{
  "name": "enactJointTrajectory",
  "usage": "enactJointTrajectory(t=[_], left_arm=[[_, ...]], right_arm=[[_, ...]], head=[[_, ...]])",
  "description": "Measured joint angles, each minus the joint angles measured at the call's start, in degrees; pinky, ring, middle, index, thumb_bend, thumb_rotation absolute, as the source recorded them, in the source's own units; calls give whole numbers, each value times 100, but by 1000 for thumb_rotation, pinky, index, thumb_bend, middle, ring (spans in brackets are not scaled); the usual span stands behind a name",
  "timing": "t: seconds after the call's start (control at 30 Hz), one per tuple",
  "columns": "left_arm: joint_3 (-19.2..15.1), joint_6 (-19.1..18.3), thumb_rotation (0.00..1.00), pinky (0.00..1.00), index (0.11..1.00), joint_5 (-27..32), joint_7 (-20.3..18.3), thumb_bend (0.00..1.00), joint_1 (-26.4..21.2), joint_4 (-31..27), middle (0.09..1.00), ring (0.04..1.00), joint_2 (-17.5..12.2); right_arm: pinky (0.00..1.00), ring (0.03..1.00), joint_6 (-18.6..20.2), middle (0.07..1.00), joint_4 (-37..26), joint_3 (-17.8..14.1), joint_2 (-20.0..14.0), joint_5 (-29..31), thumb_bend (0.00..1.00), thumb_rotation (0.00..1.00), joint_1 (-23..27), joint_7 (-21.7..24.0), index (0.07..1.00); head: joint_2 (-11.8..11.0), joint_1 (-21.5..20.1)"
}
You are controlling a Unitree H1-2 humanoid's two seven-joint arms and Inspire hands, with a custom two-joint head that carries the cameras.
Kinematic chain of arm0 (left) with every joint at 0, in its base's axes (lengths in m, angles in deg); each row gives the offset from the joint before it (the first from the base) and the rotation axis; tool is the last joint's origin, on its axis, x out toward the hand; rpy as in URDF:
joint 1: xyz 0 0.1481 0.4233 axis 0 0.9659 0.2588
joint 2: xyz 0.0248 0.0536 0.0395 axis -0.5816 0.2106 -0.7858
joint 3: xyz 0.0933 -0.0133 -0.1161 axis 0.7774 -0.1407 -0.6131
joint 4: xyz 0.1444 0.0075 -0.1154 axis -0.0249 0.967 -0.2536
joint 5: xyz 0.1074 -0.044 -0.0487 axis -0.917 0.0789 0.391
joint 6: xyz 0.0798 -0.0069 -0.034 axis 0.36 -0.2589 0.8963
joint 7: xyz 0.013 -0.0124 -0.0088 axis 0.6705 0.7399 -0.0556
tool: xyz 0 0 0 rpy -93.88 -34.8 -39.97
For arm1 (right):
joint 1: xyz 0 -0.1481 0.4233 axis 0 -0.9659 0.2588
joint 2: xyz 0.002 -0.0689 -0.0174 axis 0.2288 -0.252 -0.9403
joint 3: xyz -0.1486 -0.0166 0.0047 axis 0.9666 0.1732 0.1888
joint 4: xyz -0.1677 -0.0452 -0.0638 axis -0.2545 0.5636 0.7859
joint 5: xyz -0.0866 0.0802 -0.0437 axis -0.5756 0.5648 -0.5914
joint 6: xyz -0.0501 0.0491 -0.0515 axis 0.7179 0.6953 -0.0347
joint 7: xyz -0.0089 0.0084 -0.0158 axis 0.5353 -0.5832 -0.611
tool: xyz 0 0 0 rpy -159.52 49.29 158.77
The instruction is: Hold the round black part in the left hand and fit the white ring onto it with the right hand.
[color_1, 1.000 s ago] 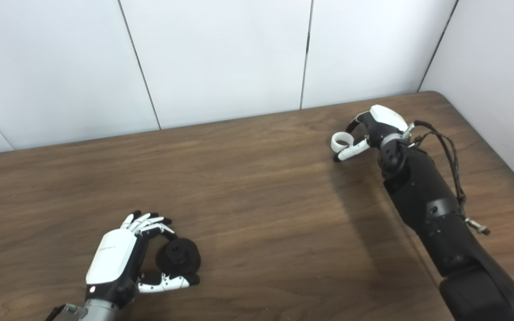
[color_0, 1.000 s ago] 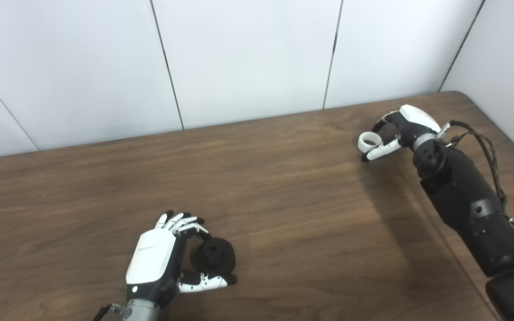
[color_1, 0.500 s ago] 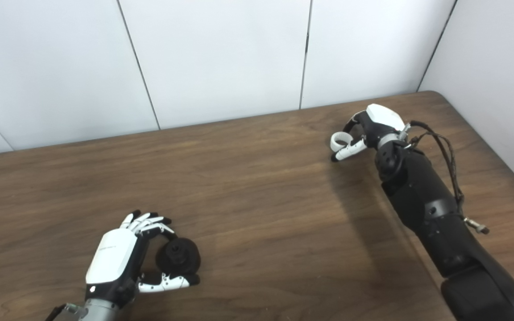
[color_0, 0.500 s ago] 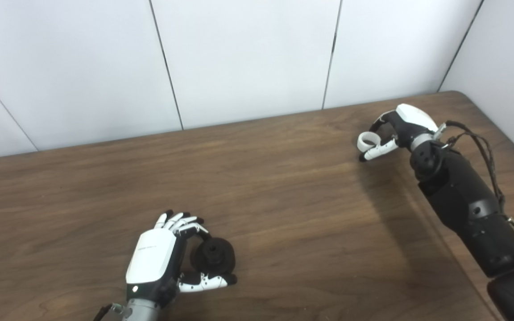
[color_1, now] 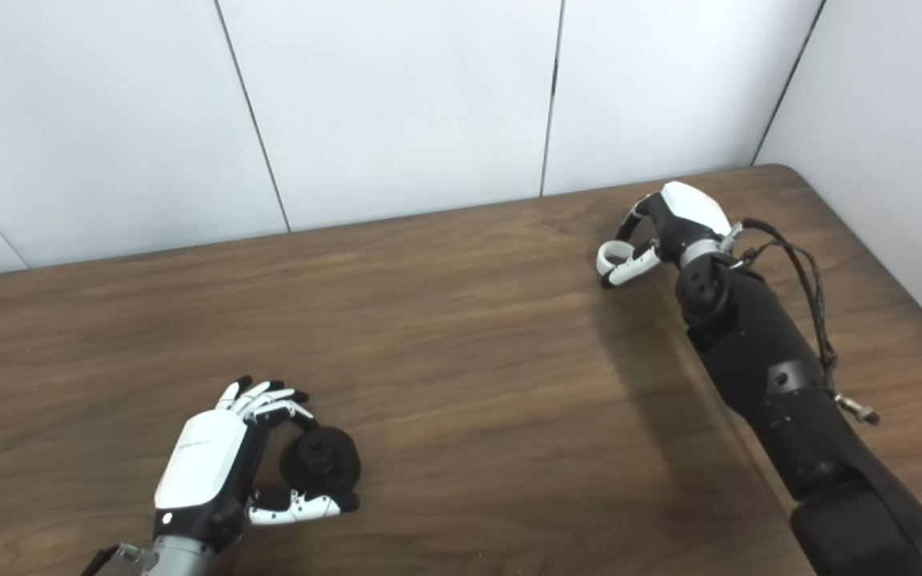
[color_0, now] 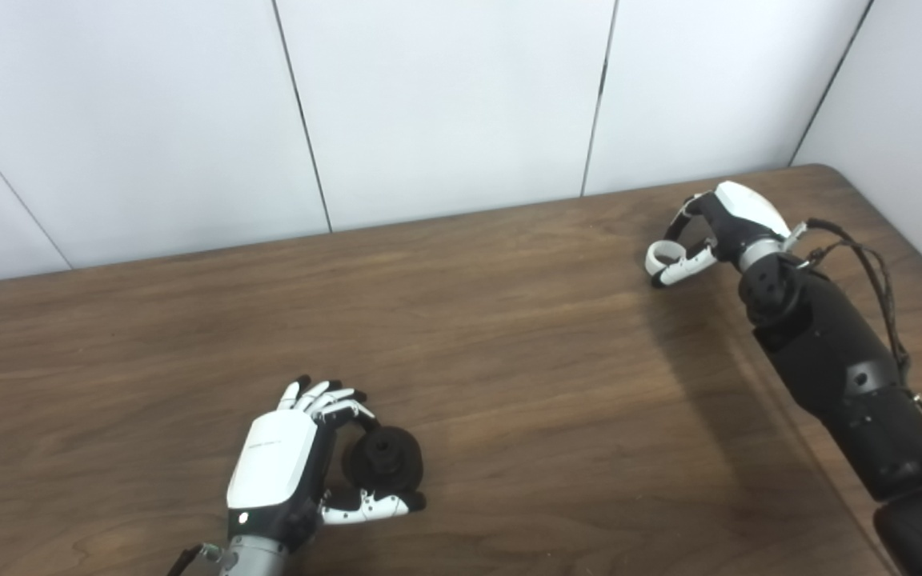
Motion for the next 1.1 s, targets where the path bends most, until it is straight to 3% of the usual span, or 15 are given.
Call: enactJointTrajectory(t=[0.63,0.8,0.93,1.1], left_arm=[[2,-20,50,975,484,-17,-12,523,4,-11,783,880,22],[3,-22,50,977,484,-17,-21,523,5,-15,784,881,30],[14,-21,50,973,484,-18,-21,523,5,-13,780,877,46],[64,-21,51,974,484,-47,-20,523,4,-12,782,878,74]], right_arm=[[920,997,-15,847,-45,150,-88,32,522,129,-3,-12,486],[900,988,-10,827,-347,259,-176,19,522,132,-102,188,487],[945,999,14,873,-642,312,-206,22,522,132,-141,393,487],[998,991,89,854,-1188,386,-209,-19,522,129,-143,623,486]], head=[[-17,62],[-17,62],[-17,88],[-9,167]])
